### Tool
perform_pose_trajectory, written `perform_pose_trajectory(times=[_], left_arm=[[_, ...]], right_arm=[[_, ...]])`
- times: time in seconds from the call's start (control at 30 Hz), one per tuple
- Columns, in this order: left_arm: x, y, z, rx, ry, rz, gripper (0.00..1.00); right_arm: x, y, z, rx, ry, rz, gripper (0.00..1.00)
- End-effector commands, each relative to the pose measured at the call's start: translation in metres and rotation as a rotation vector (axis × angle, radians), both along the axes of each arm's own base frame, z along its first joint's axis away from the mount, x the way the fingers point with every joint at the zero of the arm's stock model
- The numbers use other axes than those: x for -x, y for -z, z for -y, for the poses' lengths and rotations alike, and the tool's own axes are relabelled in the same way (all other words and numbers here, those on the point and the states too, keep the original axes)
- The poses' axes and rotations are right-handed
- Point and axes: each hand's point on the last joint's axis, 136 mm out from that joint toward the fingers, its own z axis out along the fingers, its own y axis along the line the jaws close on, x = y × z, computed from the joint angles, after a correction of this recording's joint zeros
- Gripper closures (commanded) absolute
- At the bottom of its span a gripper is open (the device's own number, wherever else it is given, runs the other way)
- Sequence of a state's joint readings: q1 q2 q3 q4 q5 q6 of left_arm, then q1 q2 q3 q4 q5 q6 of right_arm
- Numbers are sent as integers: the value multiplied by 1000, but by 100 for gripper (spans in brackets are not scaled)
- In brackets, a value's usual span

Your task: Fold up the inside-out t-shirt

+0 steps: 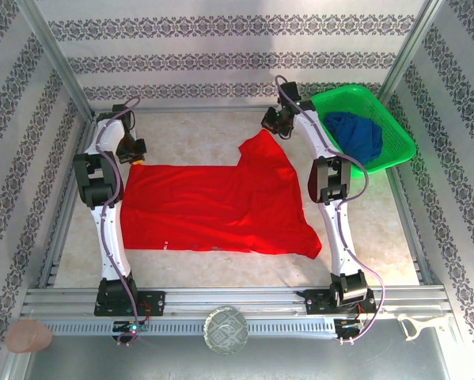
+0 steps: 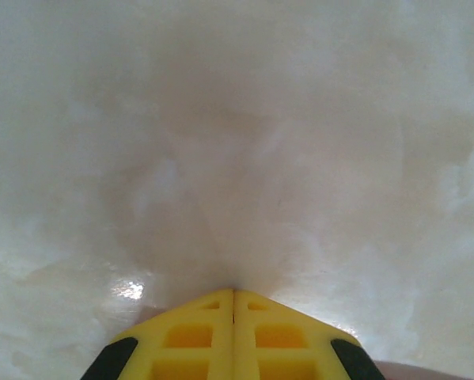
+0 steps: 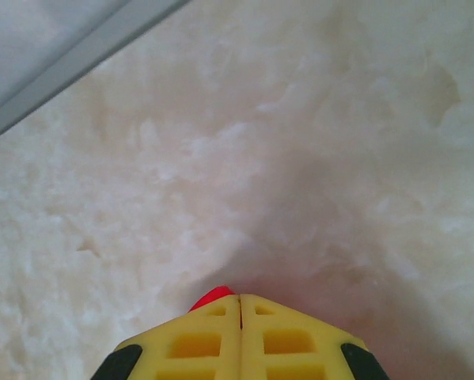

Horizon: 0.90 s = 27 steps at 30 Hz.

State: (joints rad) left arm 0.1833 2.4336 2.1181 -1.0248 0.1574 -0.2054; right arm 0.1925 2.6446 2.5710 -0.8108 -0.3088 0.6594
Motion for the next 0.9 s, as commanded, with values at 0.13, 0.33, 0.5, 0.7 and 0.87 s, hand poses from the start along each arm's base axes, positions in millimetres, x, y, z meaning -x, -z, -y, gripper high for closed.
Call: perform_pose_trajectory(times=[0.13, 0.33, 0.5, 0.7, 0.87], left_arm=[[2, -56, 4, -3, -53, 147, 100], [18, -51, -8, -69, -63, 118, 54], [26, -29, -20, -124, -27, 36, 30], [20, -11, -22, -131, 18, -10, 30], [12, -2, -21, -114, 24, -19, 32]], right_arm=[[16, -79, -6, -30, -31, 107, 100], [31, -86, -5, -23, -34, 120, 100], [37, -78, -11, -30, -39, 107, 100], [39, -78, -20, -38, -52, 111, 100], [38, -80, -21, -40, -49, 112, 100]])
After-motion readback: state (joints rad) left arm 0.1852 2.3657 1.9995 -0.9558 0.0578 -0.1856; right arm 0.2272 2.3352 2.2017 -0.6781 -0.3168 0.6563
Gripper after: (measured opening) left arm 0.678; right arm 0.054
